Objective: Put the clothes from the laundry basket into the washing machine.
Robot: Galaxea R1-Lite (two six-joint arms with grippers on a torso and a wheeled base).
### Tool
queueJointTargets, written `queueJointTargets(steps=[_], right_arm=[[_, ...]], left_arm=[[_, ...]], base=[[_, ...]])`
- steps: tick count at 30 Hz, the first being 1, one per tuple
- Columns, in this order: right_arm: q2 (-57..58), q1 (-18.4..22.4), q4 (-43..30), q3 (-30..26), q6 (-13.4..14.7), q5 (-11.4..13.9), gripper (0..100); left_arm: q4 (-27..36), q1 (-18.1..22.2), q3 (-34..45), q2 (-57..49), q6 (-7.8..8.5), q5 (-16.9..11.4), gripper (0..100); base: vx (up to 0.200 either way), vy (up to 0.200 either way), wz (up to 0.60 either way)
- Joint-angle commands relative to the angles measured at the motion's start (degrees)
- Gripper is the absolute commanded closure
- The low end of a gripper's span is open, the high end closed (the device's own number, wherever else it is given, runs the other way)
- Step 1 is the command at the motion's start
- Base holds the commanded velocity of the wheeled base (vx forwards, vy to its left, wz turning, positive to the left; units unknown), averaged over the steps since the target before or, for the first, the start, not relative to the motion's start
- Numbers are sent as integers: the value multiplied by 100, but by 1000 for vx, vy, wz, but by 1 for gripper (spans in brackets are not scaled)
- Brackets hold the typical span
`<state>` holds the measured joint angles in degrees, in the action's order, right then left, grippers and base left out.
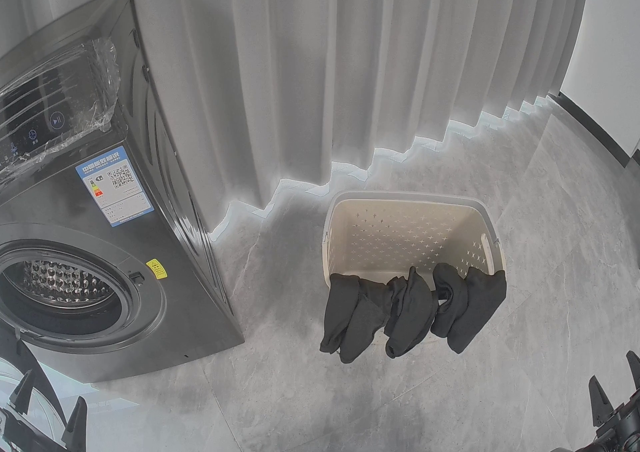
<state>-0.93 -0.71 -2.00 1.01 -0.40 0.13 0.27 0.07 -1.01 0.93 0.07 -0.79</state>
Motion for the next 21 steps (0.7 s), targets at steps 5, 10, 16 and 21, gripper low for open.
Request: queueJointTargets(steps=[5, 10, 16, 21], right_arm=[[5, 0, -2, -13, -4, 4, 0], [5, 0, -2, -13, -4, 4, 0], [5, 0, -2, -22, -4, 4, 0], [5, 0, -2, -13, -4, 4, 0]], left_arm=[[0, 1, 92, -75, 1, 0, 0], [0, 1, 92, -75, 1, 0, 0], [0, 1, 92, -75, 1, 0, 0], [0, 1, 92, -75, 1, 0, 0]], base=[[0, -200, 0], [0, -200, 0], [0, 0, 0], [0, 0, 0]])
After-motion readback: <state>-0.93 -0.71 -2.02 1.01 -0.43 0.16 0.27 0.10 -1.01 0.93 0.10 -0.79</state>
